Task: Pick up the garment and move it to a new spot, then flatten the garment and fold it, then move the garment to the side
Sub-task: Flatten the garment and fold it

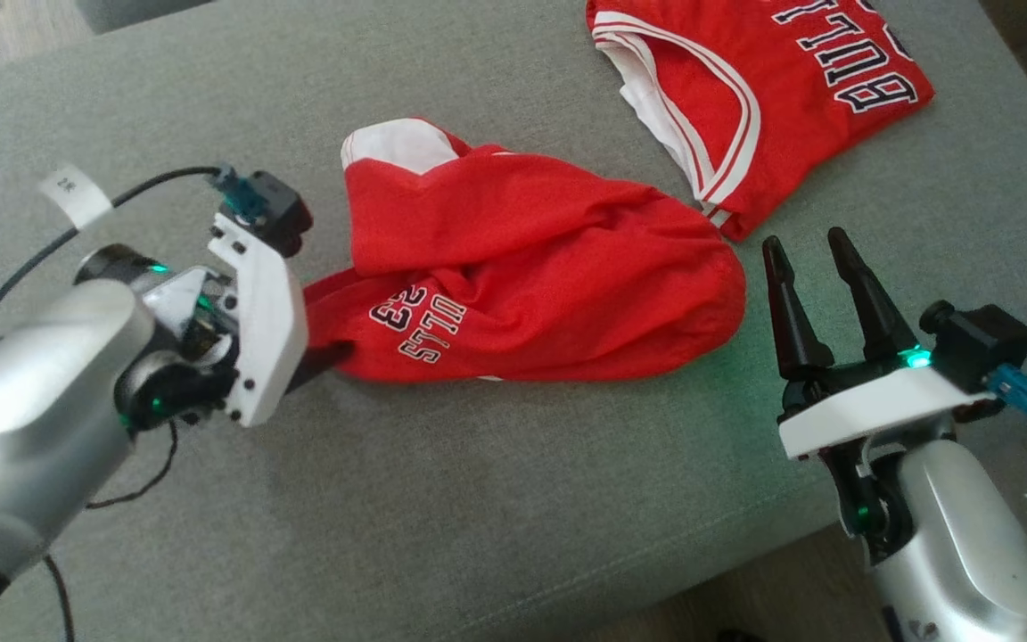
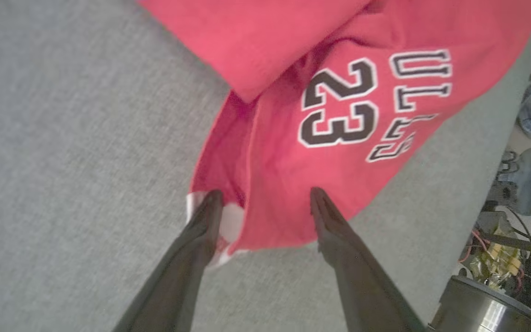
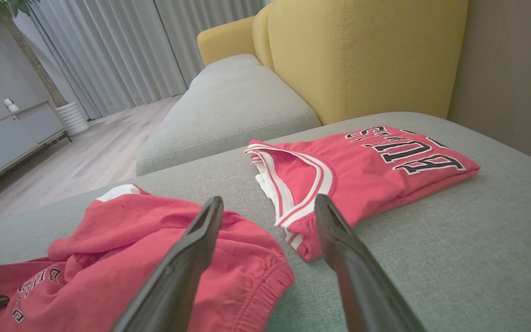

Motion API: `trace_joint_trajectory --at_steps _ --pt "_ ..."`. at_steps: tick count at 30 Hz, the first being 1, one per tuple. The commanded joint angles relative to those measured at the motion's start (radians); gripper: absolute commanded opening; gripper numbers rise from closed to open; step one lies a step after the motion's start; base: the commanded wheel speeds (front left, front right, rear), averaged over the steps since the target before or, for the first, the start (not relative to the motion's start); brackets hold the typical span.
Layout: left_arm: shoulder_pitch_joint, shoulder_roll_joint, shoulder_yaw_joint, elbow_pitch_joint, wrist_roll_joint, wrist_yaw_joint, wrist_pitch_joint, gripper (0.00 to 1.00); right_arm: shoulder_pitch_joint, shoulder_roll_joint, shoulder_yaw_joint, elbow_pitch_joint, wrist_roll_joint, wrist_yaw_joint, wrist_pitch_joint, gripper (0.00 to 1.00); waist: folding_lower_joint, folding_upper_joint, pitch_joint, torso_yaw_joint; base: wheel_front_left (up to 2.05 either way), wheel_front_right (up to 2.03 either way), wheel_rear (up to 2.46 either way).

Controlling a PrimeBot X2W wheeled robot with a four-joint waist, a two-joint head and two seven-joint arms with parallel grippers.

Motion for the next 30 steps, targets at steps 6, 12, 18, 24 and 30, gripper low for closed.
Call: trace_joint_trajectory --at_steps 6,12,18,24,30 --pt "-0.067 0.020 0.024 0.031 -0.081 0.000 -0.041 0.00 -0.039 -0.007 0.019 -0.016 0.003 -0.001 -0.014 1.00 -0.0002 0.0000 -0.028 0.030 0.00 0.00 0.00" --pt "-0.023 0.005 0.084 0.063 -0.263 0.000 -0.097 0.00 -0.025 -0.030 0.022 -0.011 0.003 -0.001 0.005 1.00 -0.0002 0.0000 -0.083 0.105 0.00 0.00 0.00" --pt "0.043 0.071 0.124 0.069 -0.359 0.000 -0.136 0.00 -0.003 -0.052 0.022 -0.021 -0.002 -0.001 0.032 1.00 -0.0002 0.0000 -0.128 0.193 0.00 0.00 0.00" --pt "0.162 0.141 0.158 0.077 -0.438 0.000 -0.190 0.00 0.022 -0.063 0.031 -0.028 0.000 -0.001 0.056 1.00 -0.0002 0.0000 -0.162 0.275 0.00 0.00 0.00" --pt "0.274 0.186 0.185 0.079 -0.486 0.007 -0.262 0.00 0.040 -0.074 0.028 -0.029 0.001 -0.001 0.067 1.00 -0.0002 0.0000 -0.182 0.313 0.00 0.00 0.00"
